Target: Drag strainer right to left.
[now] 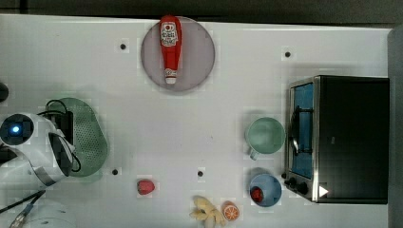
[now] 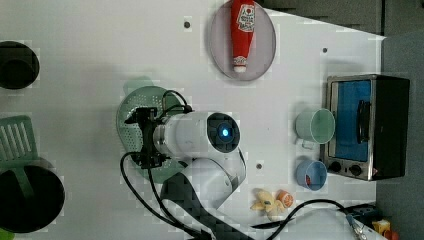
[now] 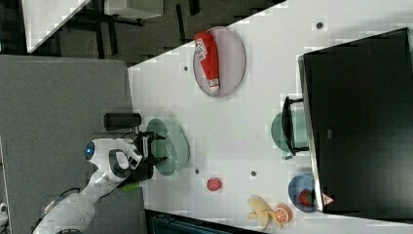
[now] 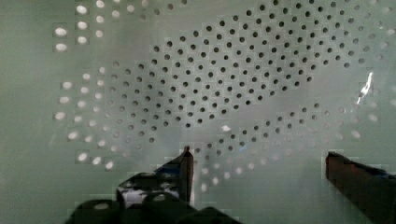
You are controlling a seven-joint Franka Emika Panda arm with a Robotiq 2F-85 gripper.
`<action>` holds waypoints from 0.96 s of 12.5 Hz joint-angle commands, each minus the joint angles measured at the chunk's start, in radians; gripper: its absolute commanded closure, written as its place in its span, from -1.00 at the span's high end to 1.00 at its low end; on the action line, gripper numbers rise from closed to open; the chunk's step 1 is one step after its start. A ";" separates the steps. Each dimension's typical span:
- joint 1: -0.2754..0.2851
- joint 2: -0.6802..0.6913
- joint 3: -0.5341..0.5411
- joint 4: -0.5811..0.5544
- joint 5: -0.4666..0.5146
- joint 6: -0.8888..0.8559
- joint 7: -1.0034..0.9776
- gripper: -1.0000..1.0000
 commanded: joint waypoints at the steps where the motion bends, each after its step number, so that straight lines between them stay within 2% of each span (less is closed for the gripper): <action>1: -0.009 -0.131 -0.057 0.013 -0.071 -0.153 -0.161 1.00; 3: -0.012 -0.259 -0.140 0.013 -0.118 -0.314 -0.344 1.00; 7: -0.027 -0.566 -0.377 0.016 -0.165 -0.582 -0.689 1.00; 9: -0.040 -0.700 -0.500 0.018 -0.256 -0.696 -0.894 1.00; 12: -0.056 -0.847 -0.658 0.017 -0.426 -0.775 -1.154 1.00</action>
